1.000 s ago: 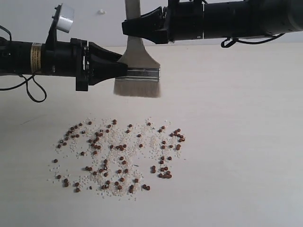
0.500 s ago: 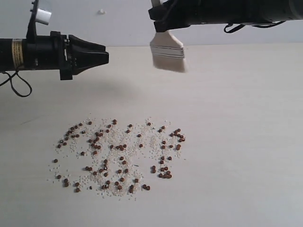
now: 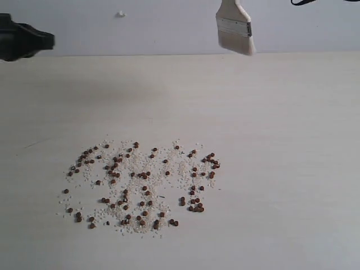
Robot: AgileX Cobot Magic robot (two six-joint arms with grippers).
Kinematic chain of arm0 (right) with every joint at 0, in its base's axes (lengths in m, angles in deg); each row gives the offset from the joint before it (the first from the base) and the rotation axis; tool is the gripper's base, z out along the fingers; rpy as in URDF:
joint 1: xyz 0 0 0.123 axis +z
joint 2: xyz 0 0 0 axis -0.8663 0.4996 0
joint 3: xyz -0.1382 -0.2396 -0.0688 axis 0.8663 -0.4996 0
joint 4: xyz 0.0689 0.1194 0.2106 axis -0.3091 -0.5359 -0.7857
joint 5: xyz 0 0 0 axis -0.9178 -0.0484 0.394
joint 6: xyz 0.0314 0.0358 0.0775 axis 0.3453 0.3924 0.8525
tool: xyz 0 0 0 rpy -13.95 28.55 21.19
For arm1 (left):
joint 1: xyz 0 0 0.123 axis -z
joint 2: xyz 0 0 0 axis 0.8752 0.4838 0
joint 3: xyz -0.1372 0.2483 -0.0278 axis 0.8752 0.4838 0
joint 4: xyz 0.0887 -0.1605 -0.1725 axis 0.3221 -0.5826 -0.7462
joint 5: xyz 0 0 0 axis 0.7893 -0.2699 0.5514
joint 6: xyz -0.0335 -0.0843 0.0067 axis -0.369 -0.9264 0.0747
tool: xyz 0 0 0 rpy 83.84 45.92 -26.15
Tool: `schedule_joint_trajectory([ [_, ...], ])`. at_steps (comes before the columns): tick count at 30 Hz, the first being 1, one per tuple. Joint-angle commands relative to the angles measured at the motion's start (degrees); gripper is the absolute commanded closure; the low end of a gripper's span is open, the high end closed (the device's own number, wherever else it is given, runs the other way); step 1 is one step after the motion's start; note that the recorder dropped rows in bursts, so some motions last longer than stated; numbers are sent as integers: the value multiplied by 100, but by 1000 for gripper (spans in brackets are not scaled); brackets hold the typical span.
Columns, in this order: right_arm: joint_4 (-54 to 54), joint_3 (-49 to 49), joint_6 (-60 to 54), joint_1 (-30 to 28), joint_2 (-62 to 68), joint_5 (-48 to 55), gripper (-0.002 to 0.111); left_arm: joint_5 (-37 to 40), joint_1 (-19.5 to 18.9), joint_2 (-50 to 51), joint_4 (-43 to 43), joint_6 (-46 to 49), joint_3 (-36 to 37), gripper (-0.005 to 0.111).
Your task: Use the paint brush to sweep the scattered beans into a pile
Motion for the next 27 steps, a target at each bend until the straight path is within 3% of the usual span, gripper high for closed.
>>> schedule_joint_trajectory([
  [1,1220,45,1021,161,-215,-435,108,1357,-10,-1096,-1008,500,613,107],
  [4,2163,35,1830,424,-251,-589,108,1461,-10,-1914,-2132,1571,1182,107],
  [7,2857,35,2481,703,-274,-678,108,1276,-10,-2714,-3832,3142,1809,107],
  [11,3380,35,3061,887,-322,-718,108,554,-10,-3801,-6314,5336,2847,107],
  [13,3380,35,3189,887,-349,-696,108,177,-10,-4292,-7001,5972,3329,107],
  [27,4123,35,3784,887,-491,-82,108,-544,-10,-6489,-7167,6485,5393,107],
])
